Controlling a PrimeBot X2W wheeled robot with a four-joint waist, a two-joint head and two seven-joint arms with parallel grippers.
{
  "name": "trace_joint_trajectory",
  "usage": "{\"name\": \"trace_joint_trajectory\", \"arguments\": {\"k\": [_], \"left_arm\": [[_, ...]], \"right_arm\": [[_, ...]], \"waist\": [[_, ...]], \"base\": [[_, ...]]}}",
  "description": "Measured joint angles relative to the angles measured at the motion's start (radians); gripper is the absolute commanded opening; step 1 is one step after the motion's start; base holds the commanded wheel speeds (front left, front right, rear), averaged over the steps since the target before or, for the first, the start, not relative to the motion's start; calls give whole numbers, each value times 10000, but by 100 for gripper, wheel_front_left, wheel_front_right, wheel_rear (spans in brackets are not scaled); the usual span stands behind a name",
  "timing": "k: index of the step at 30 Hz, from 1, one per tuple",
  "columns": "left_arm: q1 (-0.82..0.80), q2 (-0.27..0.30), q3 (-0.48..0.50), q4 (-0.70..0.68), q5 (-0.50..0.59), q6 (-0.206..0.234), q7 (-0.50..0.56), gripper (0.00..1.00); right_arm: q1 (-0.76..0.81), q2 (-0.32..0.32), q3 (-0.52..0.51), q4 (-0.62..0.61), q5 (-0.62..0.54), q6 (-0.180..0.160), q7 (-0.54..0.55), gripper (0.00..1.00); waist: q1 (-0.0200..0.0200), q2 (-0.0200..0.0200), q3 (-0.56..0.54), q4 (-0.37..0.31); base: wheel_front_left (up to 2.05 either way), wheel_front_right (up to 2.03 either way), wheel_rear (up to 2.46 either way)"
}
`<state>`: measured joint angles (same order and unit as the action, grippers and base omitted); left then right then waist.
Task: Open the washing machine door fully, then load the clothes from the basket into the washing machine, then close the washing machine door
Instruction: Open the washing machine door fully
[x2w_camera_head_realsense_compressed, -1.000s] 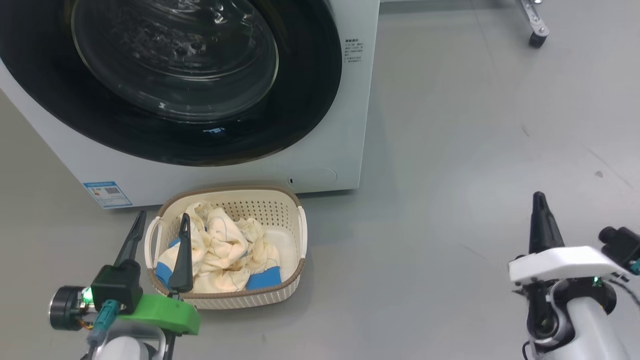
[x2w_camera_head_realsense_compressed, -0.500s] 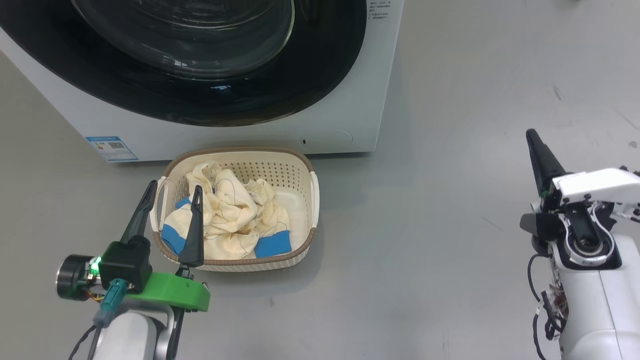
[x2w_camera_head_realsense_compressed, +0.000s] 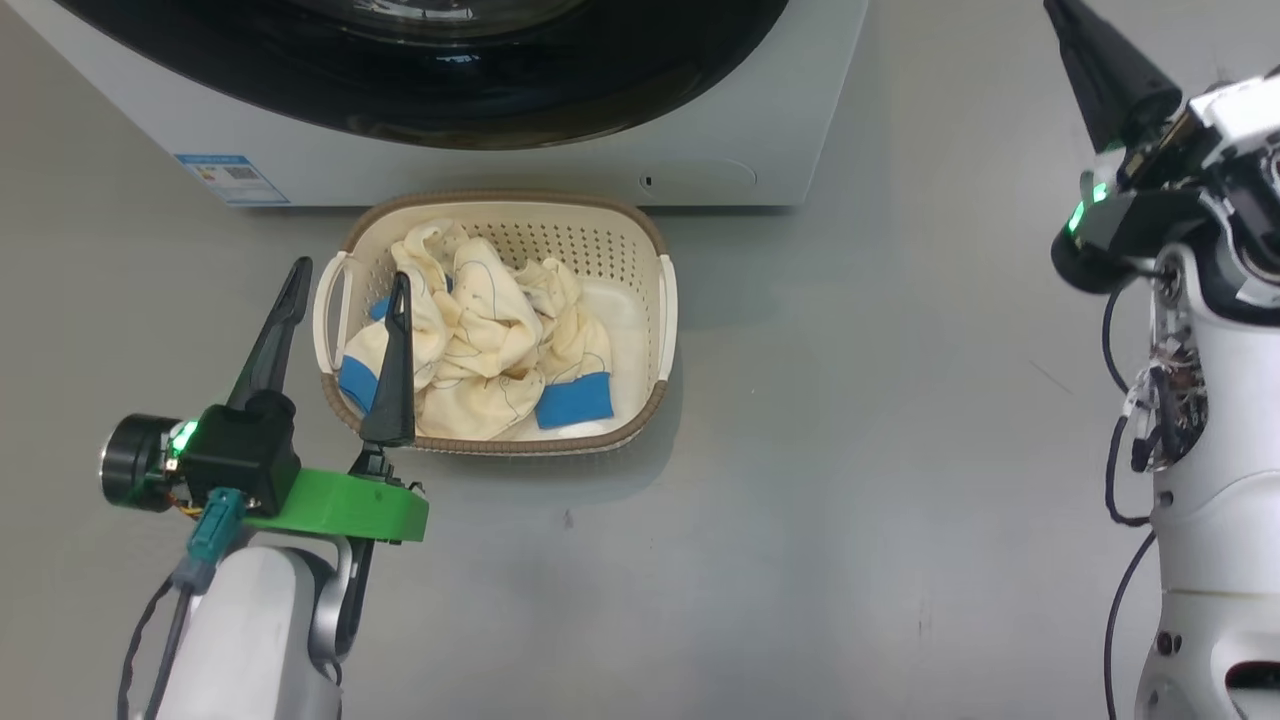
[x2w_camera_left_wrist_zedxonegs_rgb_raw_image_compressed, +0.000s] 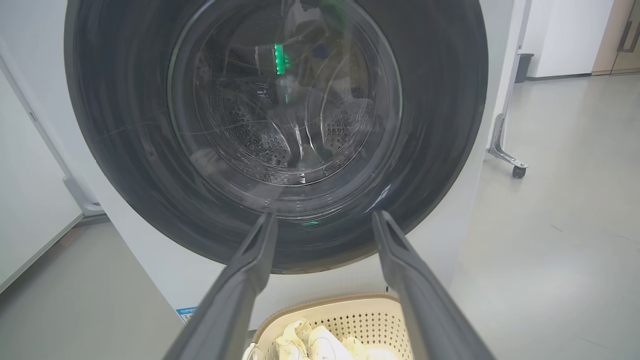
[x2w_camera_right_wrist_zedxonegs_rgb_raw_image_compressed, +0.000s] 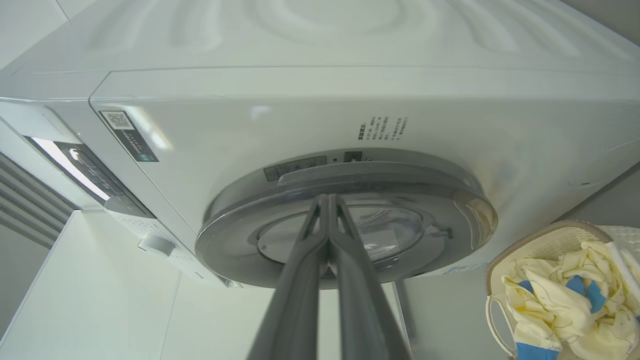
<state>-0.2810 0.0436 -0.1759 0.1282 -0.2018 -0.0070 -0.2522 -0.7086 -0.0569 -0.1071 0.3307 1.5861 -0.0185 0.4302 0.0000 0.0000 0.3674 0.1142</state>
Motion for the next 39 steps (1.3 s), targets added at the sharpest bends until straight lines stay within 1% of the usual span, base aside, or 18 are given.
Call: {"name": "trace_joint_trajectory", "arguments": {"k": [3,4,7,9,11,12,16,22,29,35,39], "left_arm": [[-338,-15,-88,-77,0,-13,0,100],[-429,-25,-134,-82,0,-44,0,100],[-622,-61,-217,-86,0,-75,0,100],[-740,-69,-234,-92,-6,-75,0,100],[-865,-82,-244,-90,-38,-75,-2,100],[-922,-88,-255,-92,-40,-75,-2,100],[-1153,-125,-339,-94,-109,-75,-2,100],[-1327,-165,-587,-111,-558,-73,-2,100],[-1512,-182,-861,-127,-759,-52,-44,100],[-1603,-194,-1057,-134,-861,119,-44,100],[-1723,-207,-1150,-140,-888,201,-44,100]], "right_arm": [[-711,-117,96,-69,2,-207,268,0],[-933,-165,123,-84,-2,-224,332,0],[-1552,-314,169,-107,-12,-460,500,0],[-1941,-399,196,-105,-12,-556,619,0],[-2312,-487,280,-77,-33,-568,738,0],[-2491,-548,360,-56,-40,-656,849,0],[-3068,-759,644,69,-153,-796,1152,0],[-3800,-1009,897,420,-445,-899,1379,0],[-4653,-1080,1170,803,-658,-986,1505,0],[-5376,-1187,1283,1220,-811,-999,1592,0],[-5577,-1306,1340,1565,-888,-1001,1601,0]], "waist": [[0,0,344,124],[0,0,458,169],[1,0,775,306],[1,0,973,398],[1,0,1164,493],[1,0,1257,543],[1,0,1588,752],[2,0,1978,1129],[1,0,2345,1553],[2,0,2649,1935],[1,0,2770,2111]], "base": [[0,0,0],[0,0,0],[0,0,0],[0,0,0],[0,0,0],[0,0,0],[0,0,0],[0,0,0],[0,0,0],[0,0,0],[0,0,0]]}}
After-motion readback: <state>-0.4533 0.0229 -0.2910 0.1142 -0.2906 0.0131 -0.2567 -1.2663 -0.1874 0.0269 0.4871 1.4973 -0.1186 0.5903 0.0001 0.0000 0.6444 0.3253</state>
